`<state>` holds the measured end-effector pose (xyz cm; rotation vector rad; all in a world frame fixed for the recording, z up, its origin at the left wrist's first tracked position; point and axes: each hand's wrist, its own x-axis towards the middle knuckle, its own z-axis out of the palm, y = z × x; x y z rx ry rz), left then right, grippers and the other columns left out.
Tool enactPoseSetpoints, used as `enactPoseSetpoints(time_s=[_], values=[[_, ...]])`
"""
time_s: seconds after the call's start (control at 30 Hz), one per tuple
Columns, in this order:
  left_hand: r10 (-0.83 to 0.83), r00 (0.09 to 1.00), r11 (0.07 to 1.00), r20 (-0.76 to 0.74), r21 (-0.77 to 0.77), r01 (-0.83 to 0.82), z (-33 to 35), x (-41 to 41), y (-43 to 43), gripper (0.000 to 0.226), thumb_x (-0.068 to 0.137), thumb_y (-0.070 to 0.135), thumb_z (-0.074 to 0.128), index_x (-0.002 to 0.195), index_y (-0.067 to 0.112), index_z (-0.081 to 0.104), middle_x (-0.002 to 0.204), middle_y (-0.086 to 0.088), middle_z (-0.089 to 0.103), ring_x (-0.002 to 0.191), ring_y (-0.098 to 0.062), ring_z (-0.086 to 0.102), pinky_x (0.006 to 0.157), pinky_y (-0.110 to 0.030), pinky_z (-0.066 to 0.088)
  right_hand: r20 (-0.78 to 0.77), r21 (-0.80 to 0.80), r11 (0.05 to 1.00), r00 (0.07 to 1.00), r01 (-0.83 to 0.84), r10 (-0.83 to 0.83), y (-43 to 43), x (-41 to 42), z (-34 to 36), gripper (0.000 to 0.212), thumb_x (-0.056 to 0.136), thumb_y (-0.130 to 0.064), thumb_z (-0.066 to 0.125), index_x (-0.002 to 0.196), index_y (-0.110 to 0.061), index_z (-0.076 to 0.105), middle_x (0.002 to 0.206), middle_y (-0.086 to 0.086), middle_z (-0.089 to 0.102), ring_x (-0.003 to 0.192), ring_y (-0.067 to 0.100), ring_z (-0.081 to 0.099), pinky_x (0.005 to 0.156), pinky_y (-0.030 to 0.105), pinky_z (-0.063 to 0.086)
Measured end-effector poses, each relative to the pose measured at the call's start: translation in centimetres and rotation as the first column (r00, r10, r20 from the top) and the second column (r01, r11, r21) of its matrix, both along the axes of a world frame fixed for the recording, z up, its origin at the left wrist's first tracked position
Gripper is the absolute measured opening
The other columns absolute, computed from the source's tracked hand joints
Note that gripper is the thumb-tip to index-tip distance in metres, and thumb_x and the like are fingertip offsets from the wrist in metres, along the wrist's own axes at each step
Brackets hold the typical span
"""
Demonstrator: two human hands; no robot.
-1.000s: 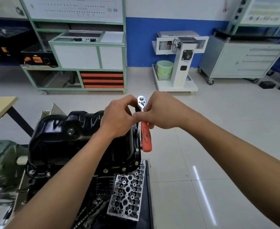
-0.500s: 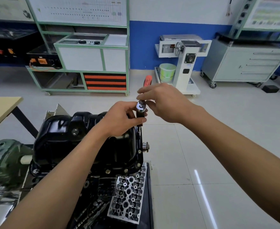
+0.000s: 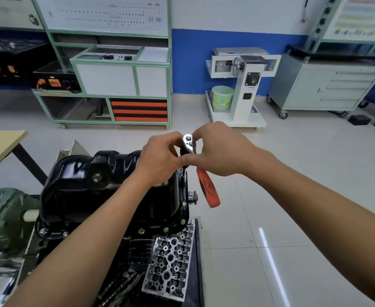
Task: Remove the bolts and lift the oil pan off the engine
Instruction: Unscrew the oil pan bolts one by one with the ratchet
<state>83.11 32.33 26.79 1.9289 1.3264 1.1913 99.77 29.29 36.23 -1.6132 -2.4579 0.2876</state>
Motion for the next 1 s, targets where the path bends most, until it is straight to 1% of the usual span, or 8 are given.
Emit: enactPoseSetpoints(time_s=[0.17, 0.3, 0.43, 0.6, 0.73, 0.83, 0.93, 1.0], values=[[0.06, 0.991, 0.996, -0.117, -0.052, -0.066, 0.2, 0.2, -0.5, 0.044, 0.055, 0.072, 0.078, 0.083, 0.04, 0.063, 0.064, 0.018, 0.068, 0.056, -0.007, 0.062, 0.065, -0.039, 0.054, 0.045, -0.022, 0.995, 0.994, -0.097, 0.098, 0.9, 1.2, 0.9, 0.025, 0.088, -0.03, 0.071, 0.113, -0.036, 0.069, 0.094, 0.0, 0.06, 0.082, 0.021, 0.056, 0.067, 0.031, 0.043], [-0.032, 0.984, 0.992, -0.173, -0.127, 0.01, 0.5, -0.3, -0.7, 0.034, 0.063, 0.062, 0.082, 0.091, 0.051, 0.066, 0.065, 0.015, 0.07, 0.061, -0.003, 0.063, 0.069, -0.031, 0.048, 0.171, 0.167, 0.978, 0.98, -0.127, 0.098, 1.5, 0.9, 0.3, 0.044, 0.088, -0.004, 0.057, 0.105, -0.042, 0.07, 0.081, -0.004, 0.049, 0.082, 0.027, 0.052, 0.057, 0.03, 0.032], [-0.097, 0.979, 0.986, -0.179, -0.153, 0.07, 1.0, -0.8, -0.7, 0.027, 0.078, 0.038, 0.087, 0.096, 0.048, 0.07, 0.063, 0.018, 0.07, 0.054, 0.001, 0.058, 0.072, -0.032, 0.047, 0.124, 0.2, 0.941, 0.96, -0.273, 0.252, 2.2, 0.9, -0.6, 0.05, 0.074, 0.012, 0.05, 0.095, -0.026, 0.075, 0.094, 0.001, 0.066, 0.086, 0.031, 0.061, 0.062, 0.039, 0.05], [-0.155, 0.962, 0.974, -0.223, -0.197, 0.112, 1.7, -1.0, -0.6, 0.026, 0.082, 0.036, 0.085, 0.087, 0.054, 0.068, 0.063, 0.011, 0.07, 0.055, -0.006, 0.056, 0.07, -0.034, 0.049, 0.06, 0.268, 0.889, 0.927, -0.372, 0.369, 2.3, 1.1, -1.1, 0.05, 0.07, 0.015, 0.051, 0.098, -0.017, 0.079, 0.106, 0.01, 0.072, 0.091, 0.034, 0.064, 0.067, 0.046, 0.055], [-0.146, 0.968, 0.973, -0.202, -0.204, 0.105, 1.7, -0.8, -0.6, 0.019, 0.08, 0.033, 0.086, 0.092, 0.038, 0.072, 0.061, 0.024, 0.064, 0.051, -0.003, 0.051, 0.066, -0.031, 0.042, 0.016, 0.211, 0.937, 0.959, -0.28, 0.283, 2.1, 1.1, -0.8, 0.043, 0.082, 0.007, 0.054, 0.11, -0.019, 0.074, 0.107, 0.006, 0.071, 0.093, 0.032, 0.063, 0.075, 0.044, 0.055], [-0.039, 0.983, 0.987, -0.179, -0.163, 0.009, 1.3, -0.2, -0.7, 0.029, 0.072, 0.041, 0.09, 0.079, 0.04, 0.063, 0.068, 0.031, 0.065, 0.051, -0.001, 0.053, 0.063, -0.03, 0.038, 0.126, 0.175, 0.977, 0.987, -0.119, 0.098, 1.9, 1.4, -0.3, 0.036, 0.09, -0.015, 0.059, 0.124, -0.026, 0.065, 0.11, 0.005, 0.064, 0.097, 0.028, 0.058, 0.072, 0.034, 0.046], [0.09, 0.974, 0.99, -0.208, -0.088, -0.11, 0.8, 0.5, -0.9, 0.037, 0.063, 0.062, 0.084, 0.08, 0.04, 0.059, 0.068, 0.034, 0.062, 0.059, 0.0, 0.056, 0.06, -0.028, 0.038, 0.159, 0.114, 0.993, 0.987, -0.028, 0.01, 0.8, 1.3, 0.5, 0.02, 0.087, -0.037, 0.067, 0.106, -0.029, 0.069, 0.098, 0.001, 0.062, 0.081, 0.022, 0.059, 0.056, 0.029, 0.035], [0.139, 0.958, 0.986, -0.25, -0.052, -0.156, 0.7, 0.8, -1.0, 0.04, 0.057, 0.07, 0.073, 0.078, 0.041, 0.055, 0.071, 0.035, 0.062, 0.063, -0.001, 0.056, 0.058, -0.028, 0.037, 0.131, 0.045, 0.999, 0.991, -0.005, -0.001, 0.0, 1.2, 0.5, 0.029, 0.084, -0.051, 0.068, 0.094, -0.023, 0.069, 0.086, 0.0, 0.06, 0.072, 0.019, 0.059, 0.053, 0.03, 0.039]])
